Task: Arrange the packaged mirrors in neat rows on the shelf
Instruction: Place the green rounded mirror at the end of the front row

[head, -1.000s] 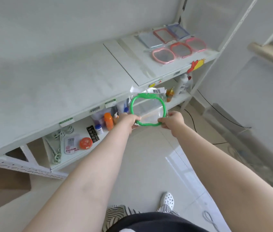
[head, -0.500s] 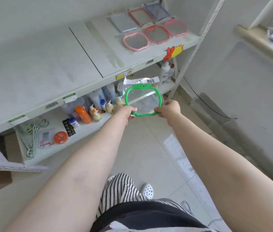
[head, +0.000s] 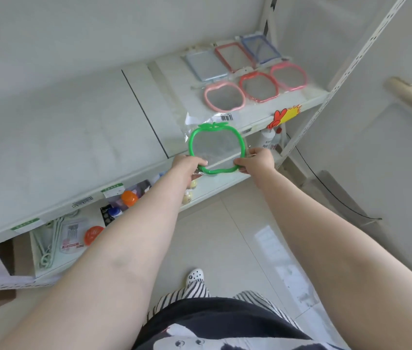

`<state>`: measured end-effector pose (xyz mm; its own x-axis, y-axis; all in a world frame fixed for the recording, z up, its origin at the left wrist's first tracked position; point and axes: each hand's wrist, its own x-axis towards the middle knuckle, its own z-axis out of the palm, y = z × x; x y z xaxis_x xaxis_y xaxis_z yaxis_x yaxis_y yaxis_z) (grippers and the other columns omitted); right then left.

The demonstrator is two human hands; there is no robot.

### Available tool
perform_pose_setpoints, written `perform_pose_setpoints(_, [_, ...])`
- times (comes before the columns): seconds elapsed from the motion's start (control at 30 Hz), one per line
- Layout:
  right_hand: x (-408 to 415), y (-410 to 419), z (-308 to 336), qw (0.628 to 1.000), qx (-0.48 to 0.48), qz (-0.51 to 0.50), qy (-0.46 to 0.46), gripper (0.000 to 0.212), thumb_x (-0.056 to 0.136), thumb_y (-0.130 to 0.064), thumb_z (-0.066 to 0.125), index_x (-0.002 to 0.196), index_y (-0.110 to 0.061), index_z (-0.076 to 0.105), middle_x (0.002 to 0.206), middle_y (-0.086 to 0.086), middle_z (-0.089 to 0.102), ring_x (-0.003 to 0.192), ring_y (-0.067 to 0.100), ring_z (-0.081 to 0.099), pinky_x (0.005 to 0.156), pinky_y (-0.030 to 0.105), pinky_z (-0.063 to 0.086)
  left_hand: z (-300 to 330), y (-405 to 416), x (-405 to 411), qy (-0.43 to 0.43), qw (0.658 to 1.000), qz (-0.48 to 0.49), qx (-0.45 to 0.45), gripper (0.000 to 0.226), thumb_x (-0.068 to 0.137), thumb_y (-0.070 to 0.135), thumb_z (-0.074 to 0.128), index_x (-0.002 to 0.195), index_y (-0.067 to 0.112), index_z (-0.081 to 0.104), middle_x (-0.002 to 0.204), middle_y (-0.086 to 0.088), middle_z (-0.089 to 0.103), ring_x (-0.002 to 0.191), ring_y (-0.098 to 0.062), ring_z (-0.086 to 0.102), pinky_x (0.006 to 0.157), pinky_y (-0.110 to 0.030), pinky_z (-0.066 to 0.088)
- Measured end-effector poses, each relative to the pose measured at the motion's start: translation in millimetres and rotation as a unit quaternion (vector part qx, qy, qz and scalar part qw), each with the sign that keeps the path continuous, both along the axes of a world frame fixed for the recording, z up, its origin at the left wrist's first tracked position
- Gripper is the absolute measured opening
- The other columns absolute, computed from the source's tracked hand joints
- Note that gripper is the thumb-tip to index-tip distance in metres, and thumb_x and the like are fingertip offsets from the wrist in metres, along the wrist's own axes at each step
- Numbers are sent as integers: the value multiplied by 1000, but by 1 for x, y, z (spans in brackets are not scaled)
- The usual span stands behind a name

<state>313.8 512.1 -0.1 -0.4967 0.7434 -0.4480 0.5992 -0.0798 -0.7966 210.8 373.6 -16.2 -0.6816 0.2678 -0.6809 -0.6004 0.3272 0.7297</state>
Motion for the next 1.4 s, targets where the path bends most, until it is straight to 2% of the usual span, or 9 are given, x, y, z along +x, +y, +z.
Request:
perform_pose_setpoints(0.3, [-79, 31, 6, 999, 12, 45, -18, 38, 72, -7, 77, 106, -9, 60, 87, 14, 71, 55, 18, 61, 45, 25, 45, 6, 20, -65, 1, 999, 38, 16, 22, 82, -9, 59, 70, 8, 53, 69, -8, 56, 58, -16, 54, 36, -14, 48])
perform_pose_setpoints(0.4, [-108, 49, 4, 996, 10, 82, -24, 36, 75, -8, 76, 107, -10, 59, 84, 12, 69, 63, 21, 63, 48, 24, 46, 4, 30, -86, 1, 998, 53, 20, 23, 83, -11, 59, 72, 9, 53, 71, -9, 59, 59, -17, 57, 40, -17, 50])
perform_pose_setpoints(0.53, [-152, 72, 2, 990, 17, 143, -5, 45, 74, -6, 77, 114, -6, 57, 77, 10, 66, 66, 27, 65, 78, 43, 60, 5, 46, -111, 28, 994, 104, 2, 26, 83, -12, 61, 71, 9, 52, 68, -8, 57, 40, -11, 57, 35, -13, 47])
perform_pose_setpoints(0.67, [-190, 90, -6, 982, 9, 190, 4, 49, 74, -6, 78, 117, -5, 56, 73, 8, 63, 63, 28, 63, 80, 47, 59, 3, 60, -130, 59, 982, 176, -28, 28, 78, -13, 65, 66, 8, 53, 64, -10, 55, 25, -7, 49, 35, -13, 44])
perform_pose_setpoints(0.77, [-203, 96, -15, 976, 9, 219, -18, 48, 75, -9, 76, 118, -6, 55, 84, 14, 65, 53, 21, 60, 80, 45, 60, -3, 67, -136, 75, 974, 206, -56, 29, 76, -11, 69, 64, 11, 53, 64, -8, 56, 45, -16, 52, 37, -14, 46])
perform_pose_setpoints(0.9, [-215, 101, -27, 971, 3, 239, -27, 45, 78, -8, 74, 118, -6, 55, 81, 10, 64, 55, 23, 63, 80, 44, 60, -18, 74, -144, 77, 964, 234, -95, 16, 72, -7, 73, 73, 4, 62, 75, -14, 63, 68, -25, 62, 81, -37, 59])
perform_pose_setpoints(0.97, [-222, 105, -32, 971, -6, 238, -25, 40, 80, -4, 71, 117, -4, 56, 73, 6, 60, 59, 26, 64, 80, 43, 60, -23, 75, -150, 70, 962, 244, -101, 20, 71, -6, 73, 67, 7, 59, 70, -12, 62, 76, -28, 64, 88, -43, 57])
perform_pose_setpoints(1.23, [-234, 112, -47, 968, 14, 248, -41, 33, 84, -2, 65, 114, -5, 55, 82, 5, 57, 55, 21, 63, 77, 39, 60, -41, 79, -164, 71, 962, 232, -125, 26, 72, -3, 73, 60, 10, 55, 71, -12, 61, 77, -27, 61, 88, -42, 56])
perform_pose_setpoints(1.4, [-230, 119, -46, 931, 162, 314, -90, 26, 86, -22, 63, 110, -16, 57, 94, 8, 70, 79, 31, 69, 76, 39, 57, -48, 82, -164, 93, 950, 170, -247, 29, 68, 21, 80, 89, 10, 65, 109, -16, 68, 96, -31, 67, 78, -33, 57])
